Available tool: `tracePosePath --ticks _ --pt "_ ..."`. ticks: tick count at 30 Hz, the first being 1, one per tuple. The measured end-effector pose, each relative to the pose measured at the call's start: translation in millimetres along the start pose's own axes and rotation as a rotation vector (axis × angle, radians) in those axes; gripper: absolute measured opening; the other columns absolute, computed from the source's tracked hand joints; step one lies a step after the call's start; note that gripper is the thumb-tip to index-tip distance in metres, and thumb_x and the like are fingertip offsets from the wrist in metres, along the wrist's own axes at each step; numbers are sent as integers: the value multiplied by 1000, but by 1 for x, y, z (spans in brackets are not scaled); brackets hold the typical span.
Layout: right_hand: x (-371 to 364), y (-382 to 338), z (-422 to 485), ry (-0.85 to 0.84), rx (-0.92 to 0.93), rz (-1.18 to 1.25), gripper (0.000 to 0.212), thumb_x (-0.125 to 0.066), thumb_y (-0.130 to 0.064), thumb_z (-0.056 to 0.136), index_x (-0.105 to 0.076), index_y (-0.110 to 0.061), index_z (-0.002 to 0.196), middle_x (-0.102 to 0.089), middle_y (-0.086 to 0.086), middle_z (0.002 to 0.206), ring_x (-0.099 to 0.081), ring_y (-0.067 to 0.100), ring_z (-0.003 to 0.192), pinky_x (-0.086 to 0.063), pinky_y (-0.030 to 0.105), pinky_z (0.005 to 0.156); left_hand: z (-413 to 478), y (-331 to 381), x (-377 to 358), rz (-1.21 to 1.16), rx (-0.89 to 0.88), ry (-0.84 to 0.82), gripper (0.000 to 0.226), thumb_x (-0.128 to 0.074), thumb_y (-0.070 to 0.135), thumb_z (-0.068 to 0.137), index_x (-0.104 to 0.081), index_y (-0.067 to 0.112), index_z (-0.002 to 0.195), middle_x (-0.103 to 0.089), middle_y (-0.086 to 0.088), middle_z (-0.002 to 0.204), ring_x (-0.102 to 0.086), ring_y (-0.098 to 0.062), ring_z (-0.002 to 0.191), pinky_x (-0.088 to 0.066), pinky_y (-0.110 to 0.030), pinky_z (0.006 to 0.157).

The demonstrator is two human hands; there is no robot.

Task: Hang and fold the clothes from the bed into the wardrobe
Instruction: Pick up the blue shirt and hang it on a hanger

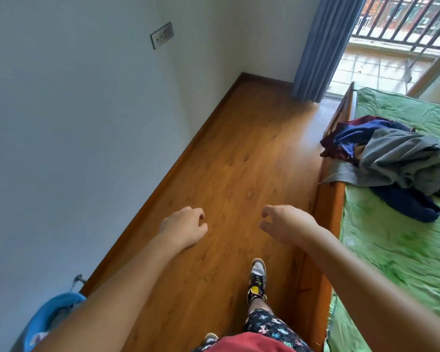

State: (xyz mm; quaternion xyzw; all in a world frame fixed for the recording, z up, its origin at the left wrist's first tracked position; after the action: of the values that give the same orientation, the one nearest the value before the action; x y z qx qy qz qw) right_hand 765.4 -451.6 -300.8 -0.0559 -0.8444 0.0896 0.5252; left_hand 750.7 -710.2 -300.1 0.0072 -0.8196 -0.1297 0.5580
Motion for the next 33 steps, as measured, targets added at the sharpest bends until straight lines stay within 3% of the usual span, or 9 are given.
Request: tracePosePath --ticks 3,8,13,19,22,26,30,33 --pt "13 29 35 10 -24 28 40 -48 -54 97 -56 -30 128 -67 -5 113 -57 15 85 -55 30 68 48 22 12 8 -43 -10 36 -52 47 99 -55 34 132 -58 7 134 -62 -14 108 -57 -31 88" --pt "54 100 101 65 -49 69 38 -49 -52 98 -57 -31 128 -67 -7 110 -55 12 81 -39 19 53 148 83 37 30 -106 -22 37 -53 49 97 -54 36 132 -58 8 134 -63 -15 109 -58 -32 88" --pt "112 184 146 103 -113 54 32 -49 -48 99 -58 -28 122 -57 -9 94 -58 13 79 -42 22 54 241 170 66 49 -220 -28 38 -53 48 98 -54 35 133 -59 7 134 -63 -15 110 -58 -33 89" --pt "154 281 161 130 -319 132 28 -49 -50 98 -59 -28 112 -65 -4 98 -64 16 86 -58 37 76 331 278 82 116 -393 -54 41 -52 46 100 -53 30 138 -57 5 137 -63 -17 114 -57 -31 90" --pt "161 326 165 153 -419 211 29 -49 -50 100 -60 -30 117 -67 -5 106 -64 13 90 -57 33 78 375 332 83 140 -506 -56 41 -52 46 100 -54 30 137 -57 5 135 -62 -16 113 -55 -25 83" --pt "173 377 179 164 -568 259 32 -49 -51 98 -58 -29 118 -66 -2 116 -64 19 102 -51 36 78 439 394 77 167 -637 -97 40 -52 48 98 -55 32 135 -56 6 133 -62 -15 110 -50 -23 77" --pt "191 422 212 134 -689 302 22 -46 -51 96 -51 -29 100 -66 1 114 -61 25 101 -47 38 75 513 445 74 175 -753 -132 38 -53 49 96 -55 37 132 -57 8 127 -61 -12 102 -57 -26 79" --pt "211 447 242 143 -785 334 22 -46 -50 96 -49 -29 96 -65 1 110 -61 26 99 -48 38 74 569 478 78 203 -853 -152 36 -54 49 95 -56 38 129 -57 9 123 -61 -11 96 -60 -27 75"
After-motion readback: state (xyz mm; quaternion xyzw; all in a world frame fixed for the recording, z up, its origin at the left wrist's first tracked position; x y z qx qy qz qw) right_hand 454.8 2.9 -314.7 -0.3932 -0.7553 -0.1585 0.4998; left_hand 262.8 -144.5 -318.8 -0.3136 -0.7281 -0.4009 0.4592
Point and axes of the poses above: each hand's wrist, its own z-axis towards the middle knuckle, its own x-axis out of the back of the hand, y = z × x, the point moved 5 cm from there along z, towards the middle knuckle
